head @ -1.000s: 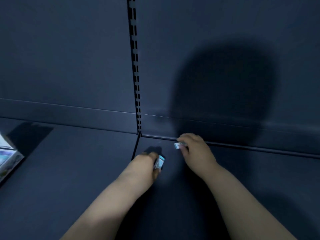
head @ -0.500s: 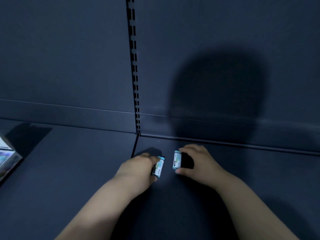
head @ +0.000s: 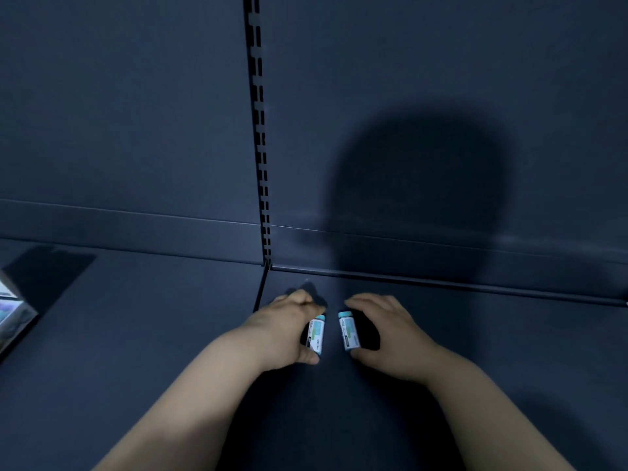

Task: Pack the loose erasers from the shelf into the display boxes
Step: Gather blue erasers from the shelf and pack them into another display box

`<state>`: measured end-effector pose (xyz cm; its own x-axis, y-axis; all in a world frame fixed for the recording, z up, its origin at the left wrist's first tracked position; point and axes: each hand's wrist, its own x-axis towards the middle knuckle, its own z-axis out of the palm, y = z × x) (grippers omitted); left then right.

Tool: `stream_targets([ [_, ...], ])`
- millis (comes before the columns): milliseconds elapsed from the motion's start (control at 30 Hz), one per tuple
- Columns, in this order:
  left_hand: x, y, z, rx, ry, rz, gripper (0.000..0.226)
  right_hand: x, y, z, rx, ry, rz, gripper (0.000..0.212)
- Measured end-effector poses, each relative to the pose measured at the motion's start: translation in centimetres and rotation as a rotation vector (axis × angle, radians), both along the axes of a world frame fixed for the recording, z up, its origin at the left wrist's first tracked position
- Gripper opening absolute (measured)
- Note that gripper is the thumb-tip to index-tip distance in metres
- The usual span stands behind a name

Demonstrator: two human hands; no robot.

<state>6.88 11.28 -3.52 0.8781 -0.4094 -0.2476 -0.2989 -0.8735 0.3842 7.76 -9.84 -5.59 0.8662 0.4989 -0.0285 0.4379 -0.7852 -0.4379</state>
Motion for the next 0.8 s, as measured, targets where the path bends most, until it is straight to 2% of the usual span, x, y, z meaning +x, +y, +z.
stream_targets([
  [100, -0.2, 0.1, 0.0, -0.068, -0.016, 0.047, 0.074, 0.0, 0.3, 0.2, 0.004, 0.047, -0.017, 0.068],
  [267, -1.3, 0.6, 0.8, -0.171, -0.155, 0.041, 0.063, -0.8, 0.2, 1.5, 0.202, 0.163, -0.052, 0.057],
  [400, -1.8, 0.6, 1.4, -0.153, -0.222, 0.046, 0.064, -1.7, 0.8, 3.1, 0.333, 0.210, -0.026, 0.056],
  [533, -2.6, 0.3, 1.9, -0.117, -0.235, 0.039, 0.062, -2.5, 1.0, 3.7, 0.376, 0.243, -0.003, 0.056],
  [633, -3.6, 0.2, 2.1, -0.073, -0.211, 0.046, 0.063, -2.7, 0.9, 3.1, 0.322, 0.247, -0.015, 0.055],
  [800, -5.2, -0.6, 0.7, 0.095, -0.093, 0.060, 0.074, -2.7, 1.4, 1.2, 0.004, 0.094, 0.056, 0.061],
])
